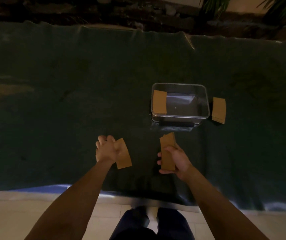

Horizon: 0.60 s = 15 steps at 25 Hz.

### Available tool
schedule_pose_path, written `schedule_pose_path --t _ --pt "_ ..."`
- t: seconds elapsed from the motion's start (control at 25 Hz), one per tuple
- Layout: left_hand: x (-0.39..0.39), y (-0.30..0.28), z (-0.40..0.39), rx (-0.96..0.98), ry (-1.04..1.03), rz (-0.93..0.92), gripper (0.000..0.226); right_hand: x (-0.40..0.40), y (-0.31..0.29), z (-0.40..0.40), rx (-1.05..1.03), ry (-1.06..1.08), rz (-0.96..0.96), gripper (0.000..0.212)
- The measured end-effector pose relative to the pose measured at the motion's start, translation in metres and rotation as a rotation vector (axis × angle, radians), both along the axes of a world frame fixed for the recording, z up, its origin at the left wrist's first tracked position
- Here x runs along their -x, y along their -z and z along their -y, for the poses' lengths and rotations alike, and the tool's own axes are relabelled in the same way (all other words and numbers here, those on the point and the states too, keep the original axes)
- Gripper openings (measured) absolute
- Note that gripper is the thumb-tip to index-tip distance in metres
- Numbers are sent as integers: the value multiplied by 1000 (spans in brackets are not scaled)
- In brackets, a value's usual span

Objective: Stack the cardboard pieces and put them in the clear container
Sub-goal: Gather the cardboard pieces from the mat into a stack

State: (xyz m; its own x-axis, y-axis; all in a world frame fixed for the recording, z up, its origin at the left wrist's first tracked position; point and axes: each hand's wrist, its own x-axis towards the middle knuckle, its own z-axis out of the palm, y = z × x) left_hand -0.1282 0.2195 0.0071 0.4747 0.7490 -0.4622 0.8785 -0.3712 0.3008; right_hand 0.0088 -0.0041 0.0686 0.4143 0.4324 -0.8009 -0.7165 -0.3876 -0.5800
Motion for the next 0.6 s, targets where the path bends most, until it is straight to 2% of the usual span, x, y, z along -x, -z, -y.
schedule_pose_path --t 0.08,0.16,0.24,0.32,0.4,0.6 --pt "-7 -13 -6 234 -74 177 11 1 -3 0 -22 -1 4 9" --pt "-17 -31 -4 548 -120 360 7 0 -4 -1 -8 -35 30 20" --pt "-30 -50 9 757 -119 478 10 1 -6 -2 3 -104 28 42" --pt "-42 -61 26 823 -92 547 10 5 -8 -4 -35 -131 -36 53" --pt "-53 -65 40 827 -85 599 9 9 -8 -3 -106 -121 -76 54" --pt "-62 -69 61 722 -16 659 8 10 -12 4 -148 -117 -31 37"
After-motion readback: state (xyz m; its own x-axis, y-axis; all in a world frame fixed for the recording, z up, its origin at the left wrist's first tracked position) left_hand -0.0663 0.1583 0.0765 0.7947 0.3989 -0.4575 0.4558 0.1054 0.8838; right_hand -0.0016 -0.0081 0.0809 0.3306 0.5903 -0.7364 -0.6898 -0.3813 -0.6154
